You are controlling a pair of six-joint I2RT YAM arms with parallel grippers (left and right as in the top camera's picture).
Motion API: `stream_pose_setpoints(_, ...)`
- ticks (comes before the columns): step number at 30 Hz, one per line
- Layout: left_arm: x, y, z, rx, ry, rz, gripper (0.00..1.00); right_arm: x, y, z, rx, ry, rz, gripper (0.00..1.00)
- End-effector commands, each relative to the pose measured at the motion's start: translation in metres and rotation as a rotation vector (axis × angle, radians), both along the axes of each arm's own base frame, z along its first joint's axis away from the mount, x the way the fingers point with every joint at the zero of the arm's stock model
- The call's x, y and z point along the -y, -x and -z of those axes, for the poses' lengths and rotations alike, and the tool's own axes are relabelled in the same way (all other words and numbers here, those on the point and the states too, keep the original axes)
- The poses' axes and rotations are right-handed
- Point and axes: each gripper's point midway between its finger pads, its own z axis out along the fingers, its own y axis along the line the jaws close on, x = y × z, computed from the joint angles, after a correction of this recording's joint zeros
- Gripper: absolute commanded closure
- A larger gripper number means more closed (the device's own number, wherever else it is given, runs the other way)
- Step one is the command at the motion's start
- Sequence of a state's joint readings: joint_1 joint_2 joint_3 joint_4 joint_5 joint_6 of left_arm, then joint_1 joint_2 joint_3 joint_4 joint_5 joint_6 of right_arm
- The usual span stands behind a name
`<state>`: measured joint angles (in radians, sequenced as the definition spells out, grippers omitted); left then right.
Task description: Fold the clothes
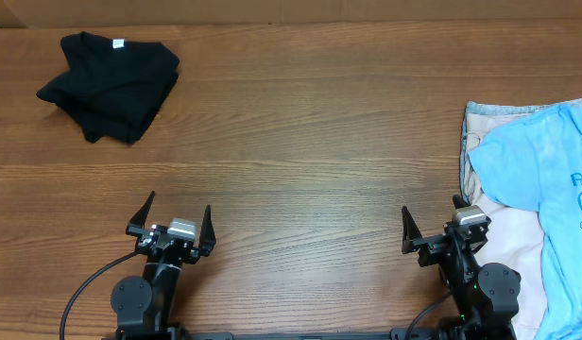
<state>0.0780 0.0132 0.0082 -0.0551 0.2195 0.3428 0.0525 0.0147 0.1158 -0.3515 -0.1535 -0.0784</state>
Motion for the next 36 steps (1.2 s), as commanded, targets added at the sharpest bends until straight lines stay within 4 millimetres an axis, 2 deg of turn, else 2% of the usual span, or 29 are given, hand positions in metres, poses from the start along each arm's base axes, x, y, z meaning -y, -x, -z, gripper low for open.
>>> stream_pose_setpoints(1,0.001,0.0,0.0,0.004,0.009,-0.001,0.0,0.0,0.0,0.001,0.007,-0.005,-0.001,0.0)
stream_pose_setpoints(26,-0.002,0.0,0.0,0.004,0.007,-0.016,0.0,0.0,0.0,0.001,0.006,-0.006,-0.002,0.0)
stream_pose_setpoints(29,-0.016,-0.001,0.0,0.003,0.0,-0.099,0.0,0.0,0.0,0.0,0.01,-0.006,-0.002,0.0)
stream_pose_setpoints(36,0.007,0.001,-0.001,0.003,0.023,0.034,0.0,-0.007,0.0,-0.009,0.008,-0.162,-0.013,0.0)
